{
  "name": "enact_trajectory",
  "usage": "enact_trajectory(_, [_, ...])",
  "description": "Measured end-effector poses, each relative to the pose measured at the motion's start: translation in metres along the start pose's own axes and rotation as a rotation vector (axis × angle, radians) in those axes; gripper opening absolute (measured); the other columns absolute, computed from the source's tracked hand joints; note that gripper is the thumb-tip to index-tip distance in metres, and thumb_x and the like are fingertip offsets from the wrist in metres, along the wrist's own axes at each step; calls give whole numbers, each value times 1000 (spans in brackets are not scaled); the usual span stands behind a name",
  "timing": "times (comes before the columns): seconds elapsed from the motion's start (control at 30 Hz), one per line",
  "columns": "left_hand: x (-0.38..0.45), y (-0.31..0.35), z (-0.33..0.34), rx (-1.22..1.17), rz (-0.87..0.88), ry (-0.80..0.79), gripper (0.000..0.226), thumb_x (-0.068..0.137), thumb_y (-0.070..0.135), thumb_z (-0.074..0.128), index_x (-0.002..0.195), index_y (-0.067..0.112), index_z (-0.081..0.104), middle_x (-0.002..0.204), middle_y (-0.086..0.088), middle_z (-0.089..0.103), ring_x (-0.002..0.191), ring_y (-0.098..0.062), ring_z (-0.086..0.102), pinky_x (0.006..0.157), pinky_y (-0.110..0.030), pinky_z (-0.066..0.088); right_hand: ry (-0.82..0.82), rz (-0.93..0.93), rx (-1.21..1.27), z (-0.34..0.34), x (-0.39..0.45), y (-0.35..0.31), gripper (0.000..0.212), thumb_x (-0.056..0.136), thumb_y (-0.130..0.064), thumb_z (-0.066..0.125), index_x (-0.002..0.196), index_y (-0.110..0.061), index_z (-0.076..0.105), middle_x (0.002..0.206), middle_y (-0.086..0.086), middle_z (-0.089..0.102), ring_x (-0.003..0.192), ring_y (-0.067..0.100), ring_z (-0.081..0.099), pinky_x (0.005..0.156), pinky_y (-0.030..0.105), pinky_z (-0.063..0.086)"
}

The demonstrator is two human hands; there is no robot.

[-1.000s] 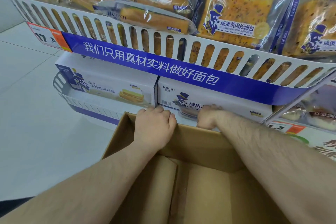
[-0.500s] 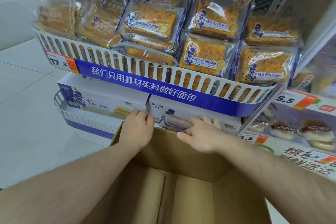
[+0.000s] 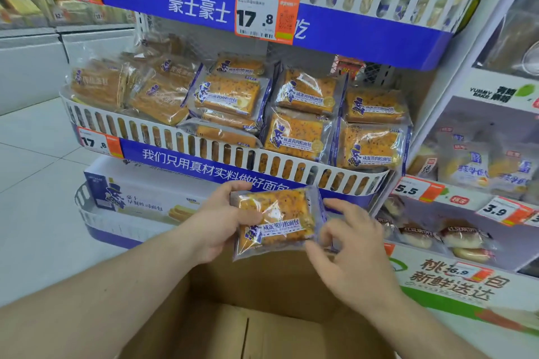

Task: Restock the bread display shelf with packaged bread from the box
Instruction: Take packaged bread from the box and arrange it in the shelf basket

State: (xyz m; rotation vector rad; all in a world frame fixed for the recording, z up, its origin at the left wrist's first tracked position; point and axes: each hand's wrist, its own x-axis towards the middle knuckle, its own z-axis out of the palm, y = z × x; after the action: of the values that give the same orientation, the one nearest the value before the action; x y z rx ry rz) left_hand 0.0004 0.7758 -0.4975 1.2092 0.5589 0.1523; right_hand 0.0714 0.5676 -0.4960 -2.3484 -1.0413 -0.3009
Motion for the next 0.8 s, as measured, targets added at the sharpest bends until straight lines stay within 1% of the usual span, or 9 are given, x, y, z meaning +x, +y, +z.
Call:
enact_trajectory(0.07, [-3, 8, 3, 100, 94, -54, 59, 82, -8, 71, 120, 34, 52, 117, -8, 62, 98, -27, 70, 70, -41, 62, 13, 215, 218, -7, 7, -2, 39, 79, -39, 78, 103, -37, 46, 130, -15, 48, 129, 11, 45, 99, 22, 36])
enact_trajectory(0.1, [-4, 12, 6, 160, 133, -83, 62, 82, -8, 71, 119, 37, 51, 118, -8, 60, 101, -26, 68, 70, -39, 62, -30, 295, 268, -9, 11, -3, 62, 77, -39, 81, 125, -37, 40, 138, -12, 43, 132, 10, 42, 101, 24, 39])
enact_trajectory(0.13, [-4, 14, 7, 220, 169, -115, 64, 81, -7, 71, 117, 41, 50, 119, -7, 59, 104, -25, 66, 72, -38, 62, -76, 313, 227, -11, 14, -3, 84, 77, -43, 80, 142, -36, 28, 150, -10, 33, 139, 11, 35, 110, 31, 37])
enact_trajectory(0.2, [-3, 18, 10, 372, 245, -174, 66, 82, -4, 72, 116, 47, 46, 117, -2, 58, 107, -21, 64, 74, -34, 62, -114, 156, -71, -9, 20, -3, 96, 76, -59, 72, 153, -33, 21, 162, -7, 17, 149, 17, 18, 119, 44, 21])
enact_trajectory(0.3, [-2, 23, 15, 559, 329, -231, 69, 85, -1, 71, 119, 50, 41, 114, 10, 56, 106, -14, 61, 73, -27, 61, -129, -62, -337, -9, 31, -4, 86, 68, -69, 62, 143, -28, 46, 149, -2, 47, 142, 25, 36, 114, 53, 21])
enact_trajectory(0.4, [1, 23, 20, 603, 351, -260, 72, 85, -1, 72, 124, 50, 39, 114, 12, 57, 107, -12, 62, 80, -29, 61, -295, -53, -326, -5, 39, -14, 80, 80, -69, 60, 148, -37, 30, 145, -16, 45, 138, 10, 36, 119, 44, 10])
enact_trajectory(0.57, [8, 20, 21, 604, 380, -261, 79, 84, -3, 72, 132, 48, 35, 112, 14, 58, 105, -8, 63, 78, -24, 60, -303, 64, -28, 6, 56, -26, 60, 81, -57, 68, 132, -38, 43, 120, -17, 58, 110, 8, 55, 94, 30, 51])
enact_trajectory(0.67, [13, 23, 18, 598, 441, -186, 77, 83, -1, 74, 123, 53, 38, 112, 13, 59, 105, -10, 64, 80, -26, 60, -319, 83, 12, 8, 66, -25, 50, 81, -57, 69, 123, -37, 50, 108, -16, 59, 99, 6, 57, 83, 29, 55])
enact_trajectory(0.8, [14, 33, 14, 534, 534, -101, 69, 80, 1, 77, 127, 40, 45, 107, 9, 64, 100, -10, 67, 79, -28, 61, -299, 54, 7, -2, 80, -25, 33, 80, -54, 72, 103, -36, 55, 88, -15, 58, 84, 6, 56, 74, 30, 53])
